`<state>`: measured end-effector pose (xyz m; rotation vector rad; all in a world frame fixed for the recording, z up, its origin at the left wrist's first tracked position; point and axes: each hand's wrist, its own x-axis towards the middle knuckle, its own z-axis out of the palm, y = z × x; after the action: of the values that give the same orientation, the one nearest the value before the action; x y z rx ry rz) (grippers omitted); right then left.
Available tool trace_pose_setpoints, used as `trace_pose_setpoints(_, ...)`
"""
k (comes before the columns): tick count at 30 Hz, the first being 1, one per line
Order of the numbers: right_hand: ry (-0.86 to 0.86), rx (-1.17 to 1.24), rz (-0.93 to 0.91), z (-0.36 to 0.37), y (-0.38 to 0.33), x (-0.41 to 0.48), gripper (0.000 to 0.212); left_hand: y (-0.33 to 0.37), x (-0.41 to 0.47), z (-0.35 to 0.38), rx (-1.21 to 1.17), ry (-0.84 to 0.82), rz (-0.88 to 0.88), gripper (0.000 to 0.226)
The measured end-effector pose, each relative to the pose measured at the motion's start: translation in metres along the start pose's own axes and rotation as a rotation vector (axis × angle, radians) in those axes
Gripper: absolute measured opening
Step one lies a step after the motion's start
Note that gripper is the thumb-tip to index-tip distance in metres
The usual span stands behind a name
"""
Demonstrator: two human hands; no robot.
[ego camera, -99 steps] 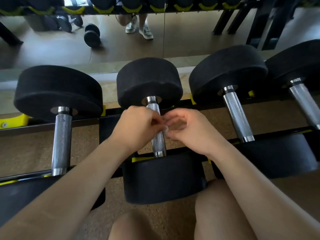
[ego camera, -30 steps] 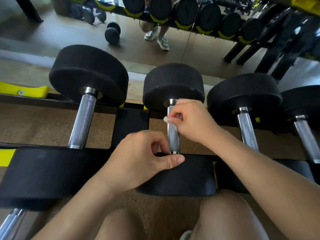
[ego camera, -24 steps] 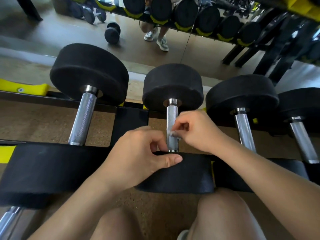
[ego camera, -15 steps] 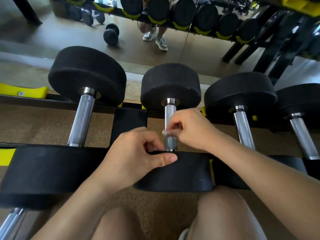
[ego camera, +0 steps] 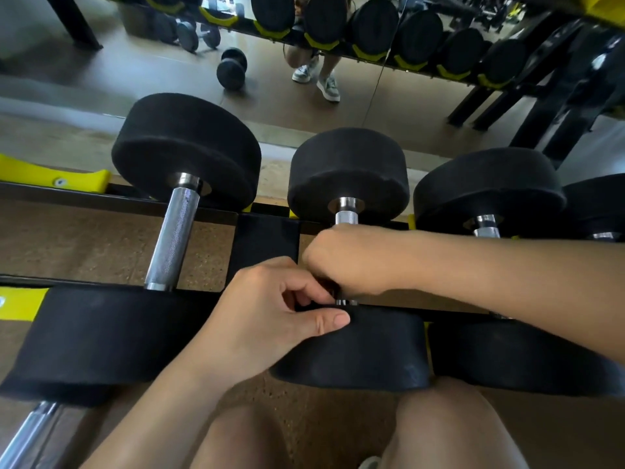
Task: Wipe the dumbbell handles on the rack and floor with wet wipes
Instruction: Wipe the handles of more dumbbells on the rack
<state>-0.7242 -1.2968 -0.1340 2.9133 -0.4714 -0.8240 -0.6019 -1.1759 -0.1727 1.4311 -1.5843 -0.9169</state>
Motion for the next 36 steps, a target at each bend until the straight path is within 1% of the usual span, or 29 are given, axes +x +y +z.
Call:
trace_pose_setpoints(2,0.082,-0.12,0.069,-0.002,0.009,0.007,0.007,0.0,0.001,0.0,-0.001,-0.01,-0.008,0.023)
trace_pose_setpoints(4,0.227,-0.211,0.124,0.001,0.023,0.011,0.014,0.001,0.001,0.0,0.013,-0.013,-0.007,0.02)
trace_pose_setpoints(7,0.417,-0.219,0.196,0.018,0.038,0.005,0.017,0.001,0.001,-0.001,0.022,-0.012,-0.009,0.015)
trace_pose_setpoints(9,0.611,-0.158,0.269,0.036,0.042,-0.002,0.019,0.0,0.003,-0.001,0.02,-0.02,-0.017,0.014)
trace_pose_setpoints(11,0.856,-0.019,0.395,0.055,0.043,-0.004,0.015,-0.002,0.003,-0.001,0.008,-0.019,-0.014,0.016)
trace_pose_setpoints(12,0.946,0.053,0.466,0.062,0.042,-0.002,0.014,-0.003,0.003,0.0,-0.007,-0.016,-0.012,0.018)
trace_pose_setpoints(14,1.078,0.175,0.567,0.066,0.036,0.002,0.012,-0.003,0.004,0.001,-0.037,-0.008,-0.014,0.022)
trace_pose_setpoints(16,1.15,0.282,0.64,0.063,0.027,0.004,0.012,-0.003,0.004,0.0,-0.012,-0.016,-0.014,0.025)
trace_pose_setpoints(18,1.171,0.378,0.718,0.062,0.024,0.003,0.015,-0.002,0.005,-0.001,0.036,-0.029,-0.016,0.022)
trace_pose_setpoints(21,1.116,0.509,0.792,0.065,0.022,-0.002,0.015,0.001,0.006,-0.002,0.083,-0.042,-0.025,0.014)
trace_pose_setpoints(25,1.032,0.92,0.844,0.067,0.012,-0.015,0.016,0.0,0.005,-0.001,0.105,-0.037,-0.006,0.013)
trace_pose_setpoints(27,0.947,1.026,0.831,0.067,0.006,-0.025,0.017,-0.001,0.002,0.0,0.109,-0.022,0.024,0.015)
trace_pose_setpoints(29,0.813,1.056,0.79,0.065,0.003,-0.035,0.021,0.0,-0.001,0.002,0.092,-0.012,0.03,0.022)
trace_pose_setpoints(30,0.779,1.037,0.776,0.062,0.003,-0.036,0.019,0.0,-0.001,0.002,0.077,-0.009,0.025,0.025)
trace_pose_setpoints(31,0.801,1.007,0.78,0.06,0.006,-0.035,0.015,0.0,-0.001,0.002,0.074,-0.006,0.019,0.027)
trace_pose_setpoints(33,0.902,0.979,0.829,0.055,0.012,-0.03,0.013,0.0,-0.001,0.003,0.097,-0.007,0.009,0.029)
trace_pose_setpoints(34,0.909,0.991,0.851,0.054,0.014,-0.028,0.015,0.0,-0.002,0.003,0.103,-0.01,0.008,0.029)
trace_pose_setpoints(36,0.822,1.015,0.863,0.057,0.01,-0.029,0.021,-0.001,-0.003,0.003,0.103,-0.015,0.012,0.028)
